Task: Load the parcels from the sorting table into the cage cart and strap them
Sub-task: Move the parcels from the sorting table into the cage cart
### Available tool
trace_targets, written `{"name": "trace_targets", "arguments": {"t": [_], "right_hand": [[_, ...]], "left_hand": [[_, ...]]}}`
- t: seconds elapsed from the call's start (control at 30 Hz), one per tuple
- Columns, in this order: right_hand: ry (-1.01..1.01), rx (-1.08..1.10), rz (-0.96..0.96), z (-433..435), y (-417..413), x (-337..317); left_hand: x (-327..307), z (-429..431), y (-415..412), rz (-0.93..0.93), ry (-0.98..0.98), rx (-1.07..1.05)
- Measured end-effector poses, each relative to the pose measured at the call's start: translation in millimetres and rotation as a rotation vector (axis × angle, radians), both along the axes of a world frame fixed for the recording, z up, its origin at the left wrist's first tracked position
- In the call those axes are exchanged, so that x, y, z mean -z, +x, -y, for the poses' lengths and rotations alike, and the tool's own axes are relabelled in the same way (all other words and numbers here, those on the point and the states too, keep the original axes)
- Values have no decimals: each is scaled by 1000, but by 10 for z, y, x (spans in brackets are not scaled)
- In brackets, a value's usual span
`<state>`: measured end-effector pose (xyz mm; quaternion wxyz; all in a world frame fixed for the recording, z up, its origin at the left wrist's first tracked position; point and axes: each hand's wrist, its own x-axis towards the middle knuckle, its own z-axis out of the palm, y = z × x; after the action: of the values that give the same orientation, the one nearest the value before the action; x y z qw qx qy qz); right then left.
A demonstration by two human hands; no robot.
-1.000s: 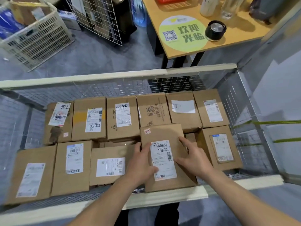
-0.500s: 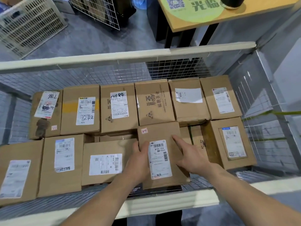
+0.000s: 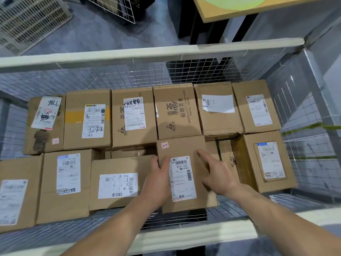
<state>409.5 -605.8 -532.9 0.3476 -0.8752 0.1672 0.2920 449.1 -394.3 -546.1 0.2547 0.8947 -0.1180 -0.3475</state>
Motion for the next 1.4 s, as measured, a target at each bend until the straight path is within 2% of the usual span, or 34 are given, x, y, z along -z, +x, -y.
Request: {"name": "trace_targets", "arguments": {"t": [0.23, 0.43, 0.9, 1.03, 1.13, 1.2, 1.33, 1.4], "right_hand": [[-12, 9, -46, 12, 4, 75], [4, 124, -9, 95, -9, -75], [-169, 282, 142, 119, 354, -1004], [-85, 411, 211, 110, 554, -1198], [-88, 485, 257, 57, 715, -1183], [-90, 531, 212, 8, 785, -1100], [-28, 576, 106, -111, 803, -826], [-71, 514, 98, -134, 797, -718]], "left_hand": [[-31, 39, 27, -27, 12, -39], [-286, 183, 69, -66, -43, -157], [-1301, 395, 543, 55, 78, -146], [-1612, 378, 897, 113, 8, -143], [-1583, 399, 1244, 134, -63, -97], [-1442, 403, 1438, 125, -81, -48], [-1087, 368, 1617, 120, -12, 82], [-944, 285, 1579, 177, 27, 53]]}}
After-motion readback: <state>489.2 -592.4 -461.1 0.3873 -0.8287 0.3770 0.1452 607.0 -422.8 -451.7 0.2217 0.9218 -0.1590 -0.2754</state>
